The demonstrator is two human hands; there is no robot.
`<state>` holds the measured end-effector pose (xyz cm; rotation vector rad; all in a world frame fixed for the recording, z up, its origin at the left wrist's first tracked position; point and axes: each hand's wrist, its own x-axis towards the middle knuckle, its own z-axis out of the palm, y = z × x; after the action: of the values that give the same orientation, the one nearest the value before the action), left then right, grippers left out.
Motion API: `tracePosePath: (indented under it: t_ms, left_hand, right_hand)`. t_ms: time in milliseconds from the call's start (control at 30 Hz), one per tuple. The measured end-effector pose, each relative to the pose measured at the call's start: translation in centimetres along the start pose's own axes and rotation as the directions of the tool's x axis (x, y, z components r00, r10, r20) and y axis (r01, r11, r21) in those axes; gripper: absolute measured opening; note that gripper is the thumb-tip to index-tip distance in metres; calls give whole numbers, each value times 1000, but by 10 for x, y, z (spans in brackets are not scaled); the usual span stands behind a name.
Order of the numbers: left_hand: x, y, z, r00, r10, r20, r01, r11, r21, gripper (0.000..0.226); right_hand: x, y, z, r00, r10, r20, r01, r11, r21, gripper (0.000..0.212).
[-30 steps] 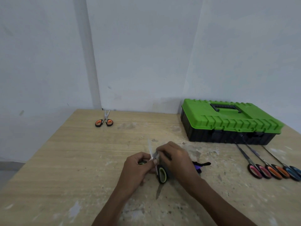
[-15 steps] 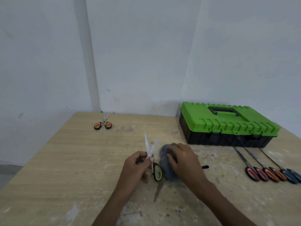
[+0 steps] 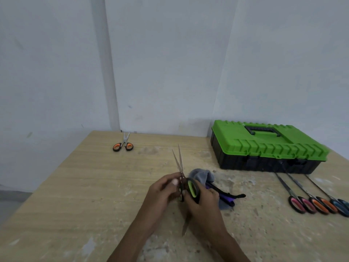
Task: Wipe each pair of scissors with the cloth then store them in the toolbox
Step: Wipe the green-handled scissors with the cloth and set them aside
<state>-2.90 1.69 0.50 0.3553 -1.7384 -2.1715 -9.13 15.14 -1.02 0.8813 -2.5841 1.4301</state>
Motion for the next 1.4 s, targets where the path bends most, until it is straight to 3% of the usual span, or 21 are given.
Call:
tracePosePath:
  t_ms: [67, 100, 200, 367, 433, 633, 800, 900, 1100, 1233, 1400]
  left_hand:
    - [0, -2, 1, 997, 81, 10, -81, 959, 271, 18]
    - [-1, -3, 2, 995, 104, 8, -102, 952, 290, 17]
    - [-3, 1, 3, 987, 155, -48, -142, 969, 202, 13]
    - [-5, 4, 1, 984, 149, -100, -130, 975, 178, 14]
    - [-6, 5, 2, 985, 137, -100, -118, 976, 181, 16]
    - [-5, 7, 0, 986, 123, -111, -103, 981, 166, 19]
    - [-5, 7, 3, 994, 53, -93, -45, 995, 86, 23]
    - [-3, 4, 1, 997, -40, -66, 40, 999, 4, 36]
    - [-5, 6, 7, 998, -60, 22, 62, 990, -123, 25]
    - [-8, 5, 16, 996, -16, 83, 20, 999, -40, 37]
    - [-7, -9, 19, 991, 24, 131, -44, 988, 151, 32]
  right_hand:
    - [0, 8, 2, 999, 33, -6, -32, 996, 89, 14]
    - [0, 9, 3, 999, 32, 12, -33, 992, 118, 16]
    - [1, 6, -2, 999, 18, 45, -27, 979, 201, 24]
    - [3, 1, -10, 998, 36, 59, -55, 934, 353, 12]
    - [3, 4, -8, 998, 43, 54, -58, 944, 323, 20]
    - [-9, -1, -2, 997, 54, -55, -55, 998, -13, 47]
    - [-15, -14, 4, 975, -178, -133, 117, 919, -377, 66]
    - [-12, -17, 2, 980, -159, -117, 104, 921, -376, 74]
    - [-17, -19, -14, 982, -179, -61, 147, 926, -347, 80]
    - [-19, -19, -37, 981, -160, -108, 125, 951, -281, 70]
    - [-31, 4, -81, 959, -77, -274, 18, 977, -213, 56]
